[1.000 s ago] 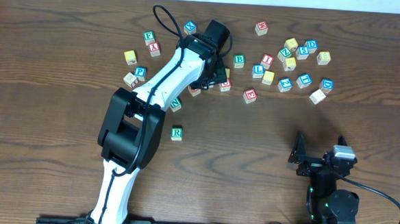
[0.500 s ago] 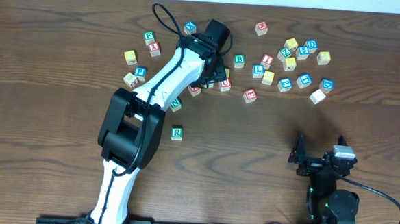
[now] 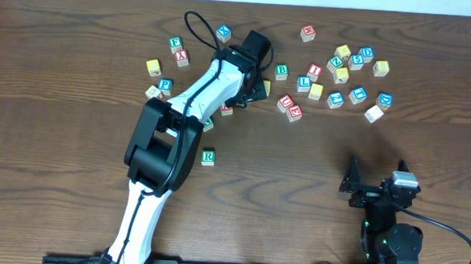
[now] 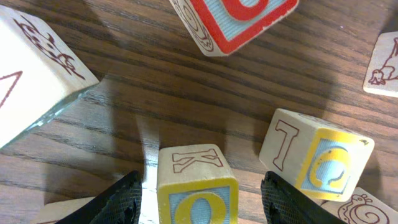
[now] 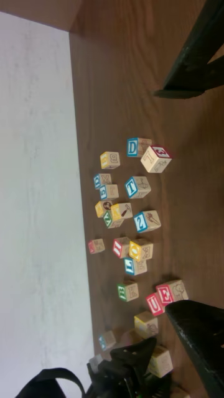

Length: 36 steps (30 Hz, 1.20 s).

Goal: Spell out ROBOT
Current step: 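Lower the left gripper and close on the O block, then carry the O block to just right of the R block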

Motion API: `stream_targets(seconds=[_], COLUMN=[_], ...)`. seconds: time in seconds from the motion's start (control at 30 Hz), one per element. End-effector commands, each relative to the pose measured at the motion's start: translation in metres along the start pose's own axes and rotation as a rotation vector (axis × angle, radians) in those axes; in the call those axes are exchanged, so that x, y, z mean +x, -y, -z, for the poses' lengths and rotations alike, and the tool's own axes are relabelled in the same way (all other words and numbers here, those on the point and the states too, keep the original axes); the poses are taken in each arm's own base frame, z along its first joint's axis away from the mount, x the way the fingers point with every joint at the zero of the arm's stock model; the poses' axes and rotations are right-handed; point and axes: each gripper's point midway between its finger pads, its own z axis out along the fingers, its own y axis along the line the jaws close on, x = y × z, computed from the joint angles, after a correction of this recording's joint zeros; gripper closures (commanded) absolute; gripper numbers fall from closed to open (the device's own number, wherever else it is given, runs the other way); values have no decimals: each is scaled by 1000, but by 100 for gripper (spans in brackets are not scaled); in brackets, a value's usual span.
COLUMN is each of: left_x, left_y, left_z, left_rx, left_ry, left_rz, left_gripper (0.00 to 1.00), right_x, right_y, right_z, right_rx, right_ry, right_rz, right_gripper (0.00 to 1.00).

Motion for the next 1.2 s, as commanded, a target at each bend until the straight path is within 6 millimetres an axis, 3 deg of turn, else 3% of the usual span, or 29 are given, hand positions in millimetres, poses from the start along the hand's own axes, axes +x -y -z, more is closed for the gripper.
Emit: stream_targets(seconds=[0.0,0.07,0.3,0.67,0.73,0.93,1.03,1.17], left_x=[-12,-12,-13,-16,-21,-35,-26,2], left_y=[0,-1,-2,4,10,24,17,-5], left_z=[6,6,6,13,25,103,145,183], left_rx=[11,10,10,37,59,116,110,64], left_ry=[20,21,21,25,40,133,139,72], left_rz=[20,22,23,-4,-31,-211,-304,-363], left_gripper=[39,40,63,68,68,68,68,68], right_x=[0,0,0,0,0,0,0,0], right_y=[1,1,1,1,1,1,1,1], right_z=[0,0,0,0,0,0,0,0], right_rx=[5,5,5,5,5,5,5,5], right_ry=[1,1,1,1,1,1,1,1], right_rz=[-12,-12,-12,-12,-12,-12,-12,-12], right_gripper=[1,1,1,1,1,1,1,1])
